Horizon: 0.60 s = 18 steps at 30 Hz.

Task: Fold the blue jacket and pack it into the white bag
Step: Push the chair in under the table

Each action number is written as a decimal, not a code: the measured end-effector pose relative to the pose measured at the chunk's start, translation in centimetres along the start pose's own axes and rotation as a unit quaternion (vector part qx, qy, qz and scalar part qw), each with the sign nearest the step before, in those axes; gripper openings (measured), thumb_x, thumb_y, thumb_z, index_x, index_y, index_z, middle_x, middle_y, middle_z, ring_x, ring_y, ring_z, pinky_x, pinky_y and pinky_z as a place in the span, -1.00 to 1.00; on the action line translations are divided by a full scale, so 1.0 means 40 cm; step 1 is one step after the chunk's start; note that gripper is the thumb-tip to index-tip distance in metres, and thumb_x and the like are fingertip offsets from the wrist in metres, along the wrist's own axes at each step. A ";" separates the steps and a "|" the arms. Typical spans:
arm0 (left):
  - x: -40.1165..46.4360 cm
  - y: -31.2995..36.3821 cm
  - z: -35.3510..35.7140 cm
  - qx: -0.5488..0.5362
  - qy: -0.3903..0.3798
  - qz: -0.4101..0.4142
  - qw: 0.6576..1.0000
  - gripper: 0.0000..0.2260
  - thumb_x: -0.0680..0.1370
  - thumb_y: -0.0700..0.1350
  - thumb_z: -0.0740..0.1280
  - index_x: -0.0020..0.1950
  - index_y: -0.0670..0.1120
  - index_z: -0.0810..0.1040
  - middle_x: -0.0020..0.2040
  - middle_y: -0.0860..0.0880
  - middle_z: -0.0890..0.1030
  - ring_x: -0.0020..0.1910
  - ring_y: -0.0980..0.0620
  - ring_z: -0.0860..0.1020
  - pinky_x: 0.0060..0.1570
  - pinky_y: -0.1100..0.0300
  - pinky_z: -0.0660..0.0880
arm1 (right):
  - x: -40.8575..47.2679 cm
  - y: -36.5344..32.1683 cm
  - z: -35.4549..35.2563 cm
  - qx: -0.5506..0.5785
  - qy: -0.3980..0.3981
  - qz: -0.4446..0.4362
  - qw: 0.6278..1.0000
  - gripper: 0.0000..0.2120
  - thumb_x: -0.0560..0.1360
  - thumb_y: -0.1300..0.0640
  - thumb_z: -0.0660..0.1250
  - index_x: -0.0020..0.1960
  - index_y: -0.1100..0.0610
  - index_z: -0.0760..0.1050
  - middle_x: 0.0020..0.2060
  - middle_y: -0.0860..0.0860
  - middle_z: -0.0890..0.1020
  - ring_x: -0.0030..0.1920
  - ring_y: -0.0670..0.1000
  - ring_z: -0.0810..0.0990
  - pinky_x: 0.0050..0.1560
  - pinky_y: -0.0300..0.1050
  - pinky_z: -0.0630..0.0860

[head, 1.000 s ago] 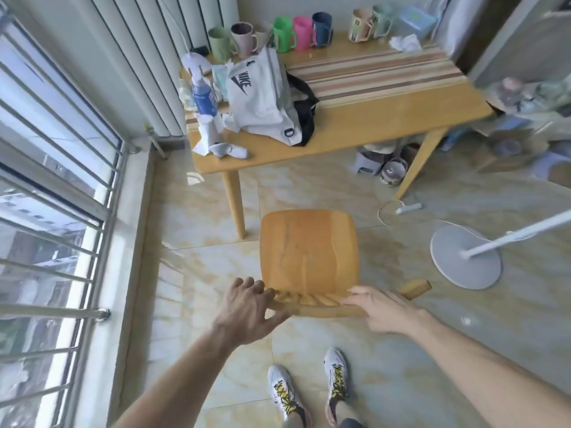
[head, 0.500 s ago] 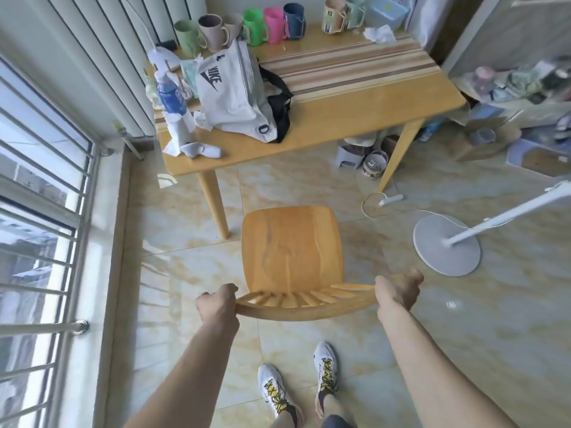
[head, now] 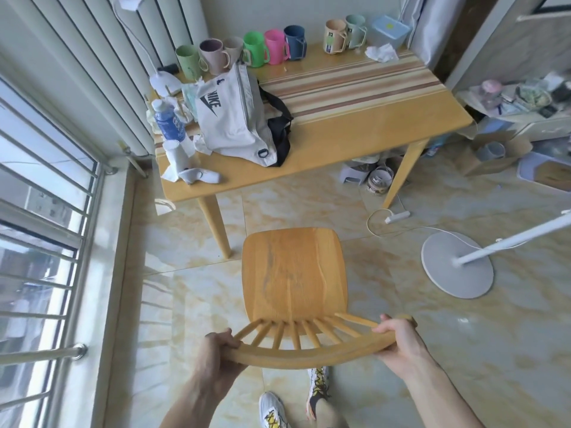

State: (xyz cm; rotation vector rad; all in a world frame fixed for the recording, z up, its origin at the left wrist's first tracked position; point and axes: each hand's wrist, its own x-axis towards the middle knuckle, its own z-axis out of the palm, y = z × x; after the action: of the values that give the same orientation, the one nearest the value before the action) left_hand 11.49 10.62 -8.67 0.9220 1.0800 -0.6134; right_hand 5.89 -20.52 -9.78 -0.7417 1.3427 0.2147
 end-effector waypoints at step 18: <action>0.110 0.248 0.349 0.023 -0.057 0.060 0.996 -0.80 0.38 -0.38 0.21 -0.24 -0.09 0.33 -0.09 -0.18 0.37 0.12 -0.33 0.71 0.07 -0.22 0.60 | 0.118 -0.455 0.189 -0.040 -0.119 -0.022 0.992 -0.83 0.39 0.44 0.23 -0.26 0.21 0.37 -0.33 0.16 0.46 -0.19 0.24 0.52 -0.24 0.08 0.63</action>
State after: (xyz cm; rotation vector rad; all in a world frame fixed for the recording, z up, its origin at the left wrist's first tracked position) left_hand 27.62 3.53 -7.05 0.9719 0.9048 -0.5867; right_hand 23.01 -31.06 -7.28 -0.7859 1.0952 0.3133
